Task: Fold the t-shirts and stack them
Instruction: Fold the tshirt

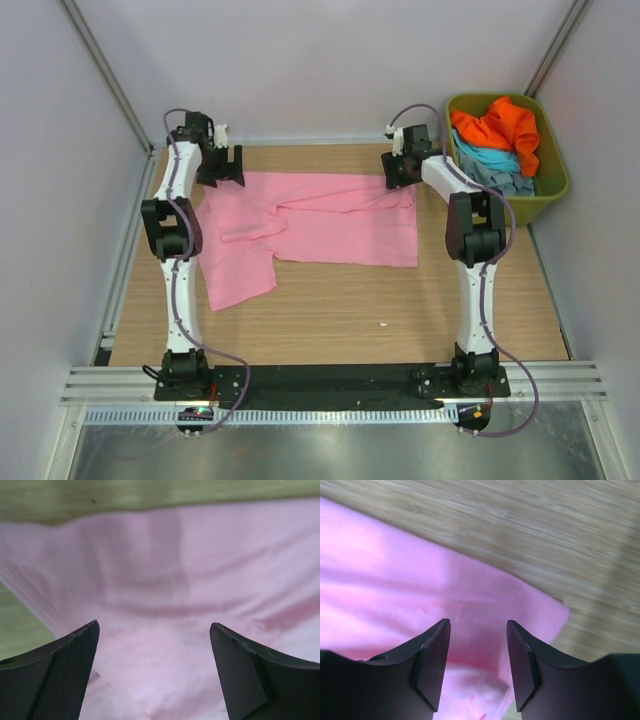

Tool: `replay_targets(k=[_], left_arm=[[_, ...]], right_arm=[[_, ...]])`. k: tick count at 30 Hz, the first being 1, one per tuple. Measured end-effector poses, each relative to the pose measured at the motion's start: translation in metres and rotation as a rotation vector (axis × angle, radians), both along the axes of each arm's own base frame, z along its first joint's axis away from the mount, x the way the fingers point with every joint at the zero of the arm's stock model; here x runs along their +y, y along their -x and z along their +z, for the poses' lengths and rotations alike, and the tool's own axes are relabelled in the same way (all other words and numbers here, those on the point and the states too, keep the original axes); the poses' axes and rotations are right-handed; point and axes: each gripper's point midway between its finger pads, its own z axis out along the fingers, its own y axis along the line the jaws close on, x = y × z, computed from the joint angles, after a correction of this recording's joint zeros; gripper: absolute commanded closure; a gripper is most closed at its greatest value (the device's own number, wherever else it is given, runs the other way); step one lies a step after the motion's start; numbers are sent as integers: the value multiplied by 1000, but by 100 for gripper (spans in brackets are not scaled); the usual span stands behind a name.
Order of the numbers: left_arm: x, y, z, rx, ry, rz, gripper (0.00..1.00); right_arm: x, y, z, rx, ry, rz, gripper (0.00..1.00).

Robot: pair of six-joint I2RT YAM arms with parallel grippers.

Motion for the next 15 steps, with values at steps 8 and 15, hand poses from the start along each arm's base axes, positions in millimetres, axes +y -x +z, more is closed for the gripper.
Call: replay_targets(k=[8,15], left_arm=[[-36,61,72,11,95,-40,13],[-23,117,56,163,112,7,20]], right_arm=[[-1,25,59,-71,-25,12,45],[-3,43,56,-59,-22,31,45]])
